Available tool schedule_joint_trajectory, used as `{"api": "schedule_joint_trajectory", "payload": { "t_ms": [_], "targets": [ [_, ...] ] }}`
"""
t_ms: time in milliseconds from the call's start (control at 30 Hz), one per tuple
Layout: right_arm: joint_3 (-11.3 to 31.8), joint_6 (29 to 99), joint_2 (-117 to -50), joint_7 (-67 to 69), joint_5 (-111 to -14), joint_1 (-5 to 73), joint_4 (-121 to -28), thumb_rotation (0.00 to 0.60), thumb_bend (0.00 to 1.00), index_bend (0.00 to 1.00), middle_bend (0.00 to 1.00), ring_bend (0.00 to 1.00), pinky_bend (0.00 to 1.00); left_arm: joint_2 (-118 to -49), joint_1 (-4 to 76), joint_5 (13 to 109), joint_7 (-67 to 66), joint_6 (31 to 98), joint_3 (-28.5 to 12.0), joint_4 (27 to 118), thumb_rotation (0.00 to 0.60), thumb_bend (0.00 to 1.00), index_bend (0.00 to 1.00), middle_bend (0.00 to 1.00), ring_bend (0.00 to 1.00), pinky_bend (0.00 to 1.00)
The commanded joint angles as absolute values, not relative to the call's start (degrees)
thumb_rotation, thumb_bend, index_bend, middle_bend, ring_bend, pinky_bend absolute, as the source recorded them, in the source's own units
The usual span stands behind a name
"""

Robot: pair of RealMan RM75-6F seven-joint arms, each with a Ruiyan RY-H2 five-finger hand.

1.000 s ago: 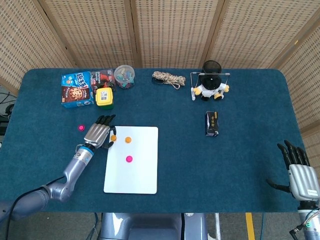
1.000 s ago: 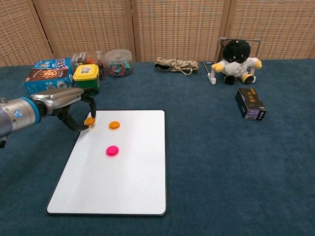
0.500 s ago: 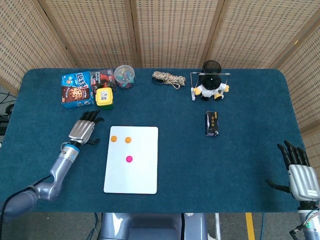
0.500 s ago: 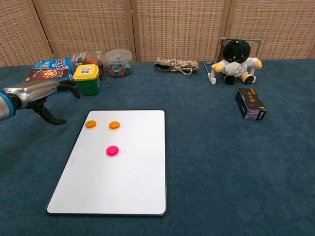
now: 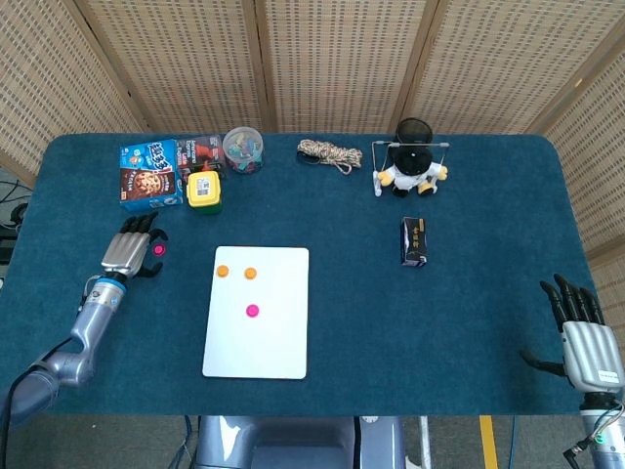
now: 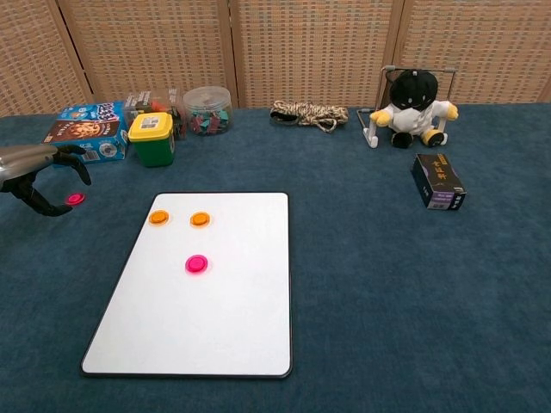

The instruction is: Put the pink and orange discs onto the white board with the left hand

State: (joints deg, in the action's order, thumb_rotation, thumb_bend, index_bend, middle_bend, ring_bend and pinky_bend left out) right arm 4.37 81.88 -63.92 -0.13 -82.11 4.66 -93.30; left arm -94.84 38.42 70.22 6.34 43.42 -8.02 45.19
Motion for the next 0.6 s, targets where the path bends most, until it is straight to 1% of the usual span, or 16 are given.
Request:
{"api": "schedule_joint_trajectory", "payload": {
  "t_ms": [33,600],
  "targets": [
    [4.39,81.83,-63.91,-0.17,-82.04,4.67,-93.34,0.6,0.0,0.0,0.0,0.0,0.0,-95.63,38.91,70.81,7.27,42.89,-8.11,43.6,0.6,0.36,0.31,0.0,0.0,0.0],
    [4.36,81.41,-63.74,-0.39,-81.76,4.78,-93.52,0.6,0.0,0.0,0.0,0.0,0.0,-98.65,40.01,71.31,8.51,39.72,-8.24,36.47,0.6,0.36,0.32,0.0,0.0,0.0]
  ]
}}
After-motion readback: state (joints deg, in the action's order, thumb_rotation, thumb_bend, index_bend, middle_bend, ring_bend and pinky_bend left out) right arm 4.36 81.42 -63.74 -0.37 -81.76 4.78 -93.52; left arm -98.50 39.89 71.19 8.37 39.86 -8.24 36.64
